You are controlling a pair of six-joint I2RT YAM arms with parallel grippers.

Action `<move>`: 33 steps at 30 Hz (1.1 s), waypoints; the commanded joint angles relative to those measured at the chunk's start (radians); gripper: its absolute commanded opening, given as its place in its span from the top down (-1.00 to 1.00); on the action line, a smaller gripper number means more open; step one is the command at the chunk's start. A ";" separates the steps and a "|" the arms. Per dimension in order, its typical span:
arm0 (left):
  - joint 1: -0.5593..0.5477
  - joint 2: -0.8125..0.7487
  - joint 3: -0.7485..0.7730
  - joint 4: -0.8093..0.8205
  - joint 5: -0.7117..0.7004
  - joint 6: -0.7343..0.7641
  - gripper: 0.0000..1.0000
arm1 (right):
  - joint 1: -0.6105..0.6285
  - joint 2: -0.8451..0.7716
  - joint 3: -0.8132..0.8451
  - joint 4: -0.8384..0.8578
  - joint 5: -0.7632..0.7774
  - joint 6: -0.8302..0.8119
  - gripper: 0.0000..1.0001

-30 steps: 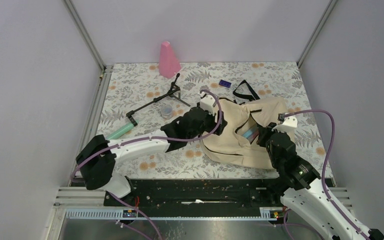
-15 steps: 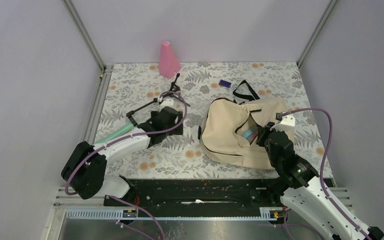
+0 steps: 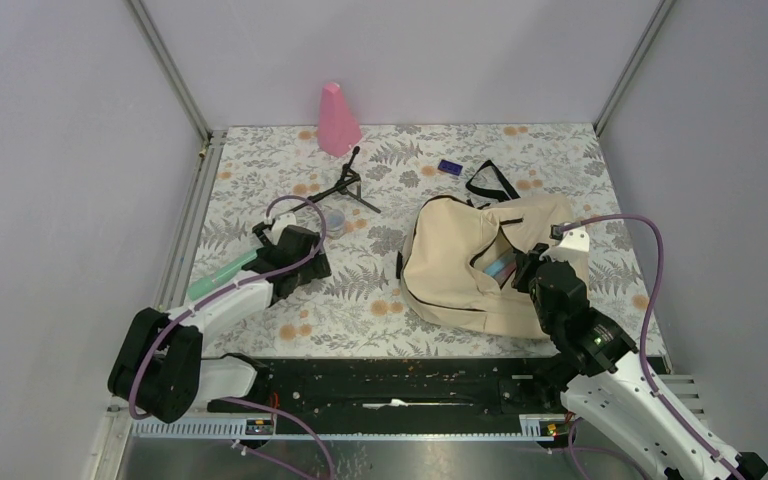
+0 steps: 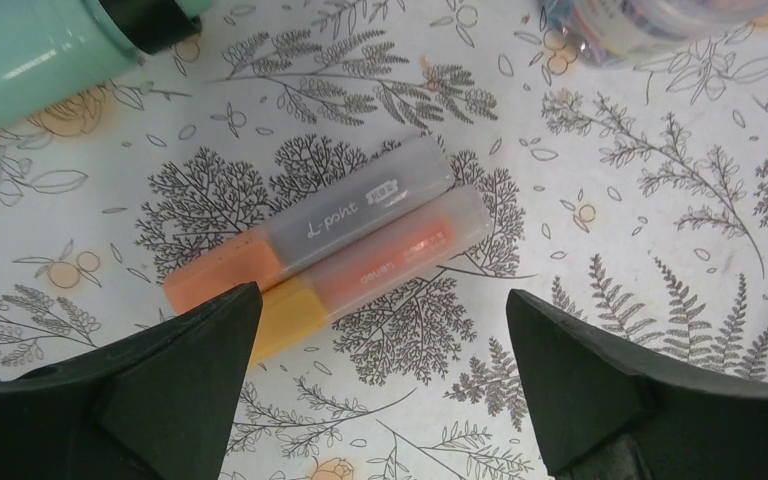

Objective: Pack the student bag
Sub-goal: Pick up the stationery from the center of the board.

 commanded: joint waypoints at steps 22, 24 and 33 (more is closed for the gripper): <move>-0.007 -0.143 -0.100 0.045 0.160 -0.103 -0.94 | -0.001 0.001 0.043 0.057 0.016 0.007 1.00; -0.008 -0.179 -0.102 0.029 0.167 -0.110 -0.95 | 0.000 0.002 0.042 0.056 0.014 0.008 1.00; 0.000 -0.144 -0.114 0.032 0.135 -0.109 -0.98 | -0.001 -0.006 0.044 0.055 0.001 0.015 1.00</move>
